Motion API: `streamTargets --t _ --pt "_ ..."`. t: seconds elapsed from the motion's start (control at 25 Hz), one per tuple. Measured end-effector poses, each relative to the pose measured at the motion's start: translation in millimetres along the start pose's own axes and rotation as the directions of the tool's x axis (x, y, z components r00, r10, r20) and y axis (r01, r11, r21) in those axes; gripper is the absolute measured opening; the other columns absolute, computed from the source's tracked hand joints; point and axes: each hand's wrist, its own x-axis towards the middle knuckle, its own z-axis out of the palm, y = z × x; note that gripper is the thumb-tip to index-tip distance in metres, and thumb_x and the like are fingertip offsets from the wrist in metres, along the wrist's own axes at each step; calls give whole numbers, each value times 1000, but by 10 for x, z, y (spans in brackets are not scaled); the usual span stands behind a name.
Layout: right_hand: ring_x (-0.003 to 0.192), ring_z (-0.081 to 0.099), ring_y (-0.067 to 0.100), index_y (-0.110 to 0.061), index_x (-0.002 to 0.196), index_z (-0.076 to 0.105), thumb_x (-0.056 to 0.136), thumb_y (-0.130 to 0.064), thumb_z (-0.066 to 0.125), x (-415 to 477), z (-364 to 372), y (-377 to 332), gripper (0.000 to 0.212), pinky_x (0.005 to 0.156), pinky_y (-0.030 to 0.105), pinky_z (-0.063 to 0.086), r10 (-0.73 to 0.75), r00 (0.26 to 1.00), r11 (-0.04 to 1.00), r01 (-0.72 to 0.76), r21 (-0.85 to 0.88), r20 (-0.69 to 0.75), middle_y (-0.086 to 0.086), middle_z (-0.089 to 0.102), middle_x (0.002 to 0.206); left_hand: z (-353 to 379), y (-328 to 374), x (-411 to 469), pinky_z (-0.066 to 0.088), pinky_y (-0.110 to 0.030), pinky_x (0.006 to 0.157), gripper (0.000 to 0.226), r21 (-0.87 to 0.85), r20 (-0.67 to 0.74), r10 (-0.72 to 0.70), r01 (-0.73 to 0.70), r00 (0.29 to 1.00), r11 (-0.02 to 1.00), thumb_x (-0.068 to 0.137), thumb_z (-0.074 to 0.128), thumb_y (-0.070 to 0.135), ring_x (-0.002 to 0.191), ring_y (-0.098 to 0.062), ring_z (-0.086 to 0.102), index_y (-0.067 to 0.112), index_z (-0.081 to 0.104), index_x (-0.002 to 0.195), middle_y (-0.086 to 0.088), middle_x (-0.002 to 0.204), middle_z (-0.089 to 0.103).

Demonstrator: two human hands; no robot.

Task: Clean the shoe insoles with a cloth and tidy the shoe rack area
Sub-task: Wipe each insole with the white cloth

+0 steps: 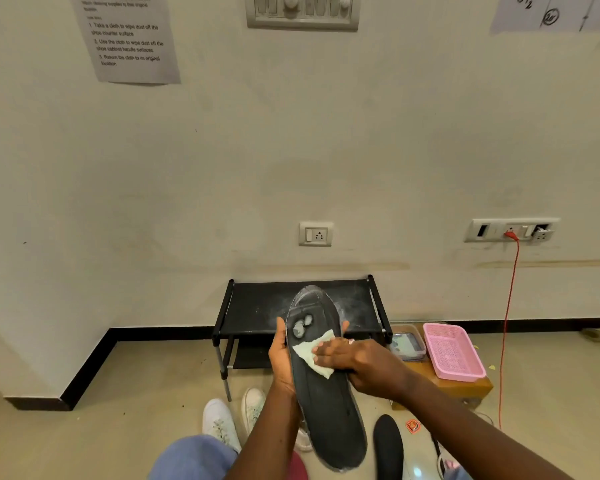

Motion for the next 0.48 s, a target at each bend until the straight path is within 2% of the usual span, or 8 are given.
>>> streamTargets --t 0.04,0.12,0.16,0.28,0.36,0.4,0.48 --pt "127 46 10 -16 125 57 86 -4 45 -16 -10 -24 42 107 28 35 15 999 1000 -16 20 48 0 56 131 3 18 13 18 -50 115 80 5 -12 -42 42 999 999 93 26 55 137 -39 30 -9 30 141 -28 146 31" --pt "135 31 5 -19 133 48 88 -6 41 -45 -54 -65 48 114 27 22 98 982 990 -113 87 161 -5 44 142 49 14 -22 37 -57 104 74 -56 -170 -171 164 971 985 83 53 48 120 -45 50 -11 51 128 -32 131 49" --pt "136 28 4 -20 135 46 89 -12 39 -43 -73 -87 47 115 27 20 130 971 983 -153 101 202 -7 40 144 29 -18 -38 43 -57 98 70 -79 -202 -174 161 964 984 77 63 43 113 -45 56 -10 57 122 -32 124 55" --pt "139 23 6 -21 142 34 98 -25 36 10 -36 -189 44 115 29 18 214 944 973 -228 26 250 -6 29 151 58 -85 -20 48 -52 94 70 13 -308 -107 117 945 993 62 81 35 106 -41 61 -5 64 115 -27 116 62" --pt "139 26 13 -20 145 26 98 -19 34 68 37 -241 47 115 34 22 308 920 952 -300 -70 243 -3 23 153 41 -120 1 56 -47 81 52 52 -404 -54 82 913 995 60 79 32 90 -37 68 -3 72 99 -24 101 68" --pt "138 28 18 -19 146 23 97 -14 36 106 62 -259 51 113 36 27 362 904 932 -343 -117 227 -1 21 154 53 -135 -4 58 -43 72 42 65 -445 -21 56 895 996 66 71 32 81 -34 70 -2 75 90 -22 93 70" --pt "139 26 23 -14 147 17 94 -8 39 207 81 -256 58 111 38 30 473 861 879 -444 -176 189 5 16 155 116 -158 -9 59 -37 61 38 58 -484 22 7 875 998 72 55 32 69 -29 70 1 76 77 -19 80 70"
